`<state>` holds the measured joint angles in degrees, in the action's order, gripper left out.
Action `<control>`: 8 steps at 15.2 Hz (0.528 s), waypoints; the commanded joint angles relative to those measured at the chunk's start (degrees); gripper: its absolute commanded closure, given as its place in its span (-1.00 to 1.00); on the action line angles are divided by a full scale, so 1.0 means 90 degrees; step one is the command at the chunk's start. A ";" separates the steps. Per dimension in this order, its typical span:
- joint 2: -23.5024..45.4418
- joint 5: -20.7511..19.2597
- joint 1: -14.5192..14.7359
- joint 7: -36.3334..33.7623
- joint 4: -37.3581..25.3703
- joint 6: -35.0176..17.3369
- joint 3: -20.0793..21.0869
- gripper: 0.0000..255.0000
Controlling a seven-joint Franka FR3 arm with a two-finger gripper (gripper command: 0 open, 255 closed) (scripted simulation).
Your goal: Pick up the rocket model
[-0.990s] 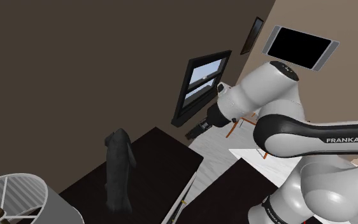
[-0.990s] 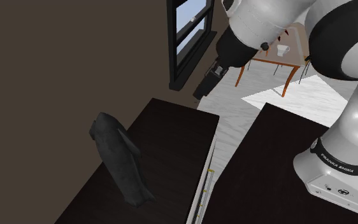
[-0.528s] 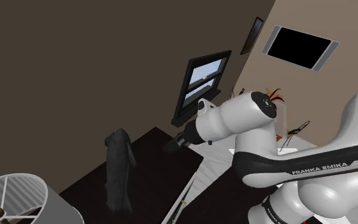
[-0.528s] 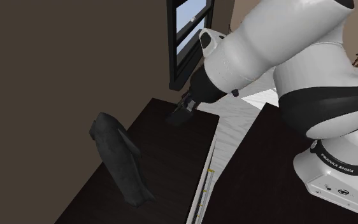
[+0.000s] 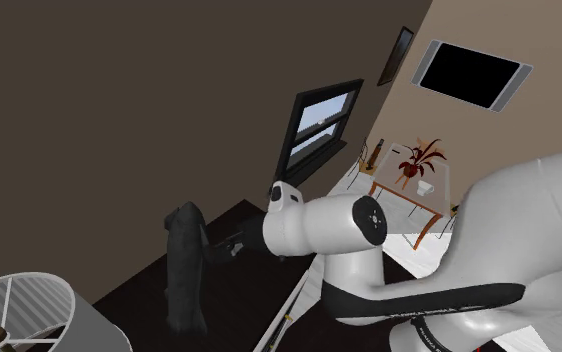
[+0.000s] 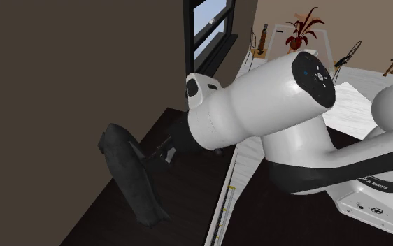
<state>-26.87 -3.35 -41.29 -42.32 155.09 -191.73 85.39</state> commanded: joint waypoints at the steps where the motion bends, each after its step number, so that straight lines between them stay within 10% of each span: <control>1: -0.0393 0.0119 -0.1015 -0.0354 -0.0316 -0.0420 0.1223 -1.00; 8: -0.0833 0.0137 -0.2023 -0.0734 -0.0427 -0.0971 0.2331 -1.00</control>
<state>-33.74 -2.15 -58.14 -48.39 151.61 -199.91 104.86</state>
